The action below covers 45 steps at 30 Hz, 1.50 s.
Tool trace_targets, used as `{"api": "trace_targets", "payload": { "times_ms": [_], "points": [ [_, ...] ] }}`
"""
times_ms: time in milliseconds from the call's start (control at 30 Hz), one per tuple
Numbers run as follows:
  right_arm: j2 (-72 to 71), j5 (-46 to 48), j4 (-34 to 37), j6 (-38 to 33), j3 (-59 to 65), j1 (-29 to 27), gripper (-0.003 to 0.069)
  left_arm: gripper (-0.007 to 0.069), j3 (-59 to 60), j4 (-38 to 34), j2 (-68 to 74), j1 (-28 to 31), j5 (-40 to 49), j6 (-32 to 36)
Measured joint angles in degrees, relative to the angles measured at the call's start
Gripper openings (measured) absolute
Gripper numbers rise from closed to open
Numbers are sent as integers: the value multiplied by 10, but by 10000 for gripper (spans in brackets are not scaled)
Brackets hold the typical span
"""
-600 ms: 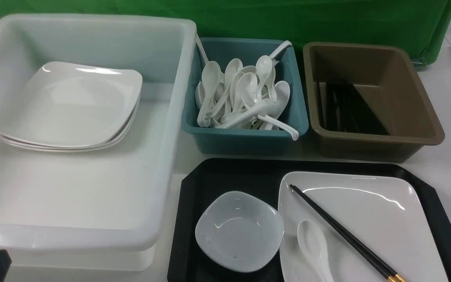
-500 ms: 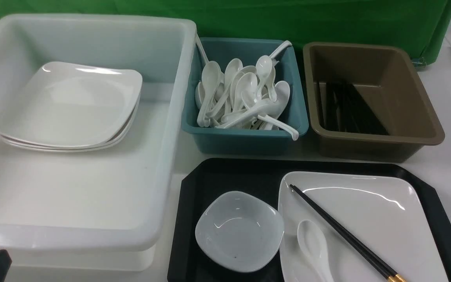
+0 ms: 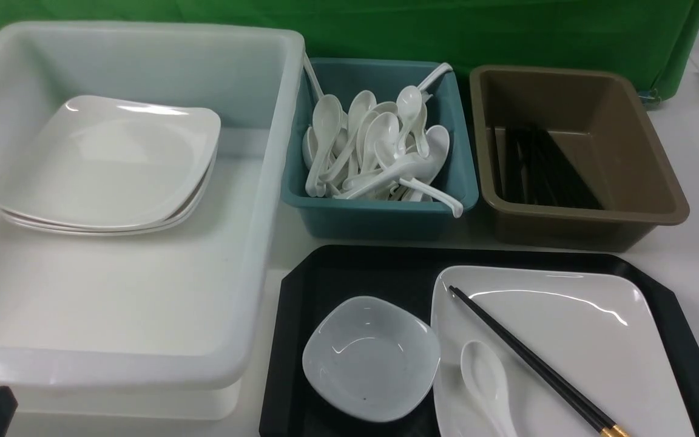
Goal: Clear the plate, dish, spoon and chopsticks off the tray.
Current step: Use the right arm to grab a pair of chopsticks from the plate
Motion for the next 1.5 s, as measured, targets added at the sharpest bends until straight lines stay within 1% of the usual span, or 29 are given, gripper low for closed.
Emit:
{"api": "trace_targets", "payload": {
  "times_ms": [33,67,200,233,267,300,367,400,433,467,500,567,600,633,700,800,833,900,1033,1067,1100,1133,1167,1200,1233,1333,1400,1433,1500],
  "points": [
    [0,0,0,0,0,0,242,13,0,0,0,0,-6,0],
    [0,0,0,0,0,0,242,13,0,-17,0,0,-27,-6],
    [0,0,0,0,0,0,242,13,0,-176,0,0,-104,-78],
    [0,0,0,0,0,0,242,13,0,-184,0,0,-108,-81],
    [0,0,0,0,0,0,242,13,0,-228,0,0,-132,-98],
    [0,0,0,0,0,0,242,13,0,-251,0,0,-156,-108],
    [0,0,0,0,0,0,242,13,0,-267,0,0,-171,-117],
    [0,0,0,0,0,0,242,13,-4,-274,0,0,-158,-121],
    [0,0,0,0,0,0,242,13,-10,-273,0,0,-140,-120],
    [0,0,0,0,0,0,242,13,-26,-270,0,-1,-102,-116],
    [0,0,0,0,0,0,242,13,-60,-265,5,-2,-53,-100],
    [0,0,0,0,0,0,242,13,-108,-251,27,-3,2,-54],
    [0,0,0,0,0,0,242,13,-121,-248,35,-3,8,-49],
    [0,0,0,0,0,0,242,13,-167,-234,71,-3,53,-12],
    [0,0,0,0,0,0,242,13,-237,-210,148,-5,130,38],
    [0,0,0,0,0,0,242,13,-297,-186,235,-22,175,72],
    [0,0,0,0,0,0,242,13,-321,-179,280,-44,181,86],
    [0,0,0,0,0,0,242,13,-339,-175,327,-82,172,100],
    [0,0,0,0,0,0,242,13,-349,-170,413,-168,123,138],
    [0,-1,0,0,0,0,242,13,-349,-170,417,-178,117,141],
    [0,-12,1,1,0,0,242,13,-349,-172,450,-220,98,150],
    [0,-17,1,5,0,0,242,13,-349,-173,455,-228,95,151],
    [0,-37,10,25,0,0,242,13,-349,-175,463,-250,92,153],
    [0,-61,32,60,0,0,242,13,-349,-175,469,-268,92,153],
    [0,-88,51,114,0,0,242,13,-349,-175,470,-283,92,157],
    [0,-150,74,228,0,0,242,13,-349,-173,463,-305,92,179],
    [0,-182,78,263,0,1,242,13,-349,-171,455,-309,92,185],
    [0,-176,79,269,-2,5,235,13,-349,-171,450,-309,92,189],
    [17,-123,80,264,-30,20,209,13,-349,-171,447,-309,92,191]
  ]
}}
